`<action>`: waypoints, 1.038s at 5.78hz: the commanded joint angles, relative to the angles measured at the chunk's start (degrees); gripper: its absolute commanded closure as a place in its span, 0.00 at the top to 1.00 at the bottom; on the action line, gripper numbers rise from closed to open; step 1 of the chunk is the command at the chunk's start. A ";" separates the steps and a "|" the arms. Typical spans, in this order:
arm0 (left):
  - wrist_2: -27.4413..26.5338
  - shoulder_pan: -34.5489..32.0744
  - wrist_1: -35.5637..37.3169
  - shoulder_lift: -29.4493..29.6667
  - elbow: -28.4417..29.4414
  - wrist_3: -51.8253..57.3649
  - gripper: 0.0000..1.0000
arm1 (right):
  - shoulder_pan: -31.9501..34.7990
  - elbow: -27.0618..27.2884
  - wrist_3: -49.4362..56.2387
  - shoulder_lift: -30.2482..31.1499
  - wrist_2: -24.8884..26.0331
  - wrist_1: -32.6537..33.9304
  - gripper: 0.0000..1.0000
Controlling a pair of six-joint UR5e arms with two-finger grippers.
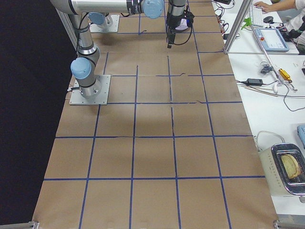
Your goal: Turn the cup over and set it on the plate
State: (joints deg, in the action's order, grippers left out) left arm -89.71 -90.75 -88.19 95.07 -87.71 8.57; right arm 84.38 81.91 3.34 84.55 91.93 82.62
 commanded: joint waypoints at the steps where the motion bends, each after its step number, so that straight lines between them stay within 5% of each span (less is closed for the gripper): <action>1: 0.23 -0.21 -2.51 -3.48 0.42 -0.39 0.99 | 0.00 0.00 0.00 0.00 0.00 0.00 1.00; 6: -0.29 -0.04 -2.95 -3.93 0.35 -0.31 0.99 | 0.00 0.00 0.00 0.00 0.00 0.00 1.00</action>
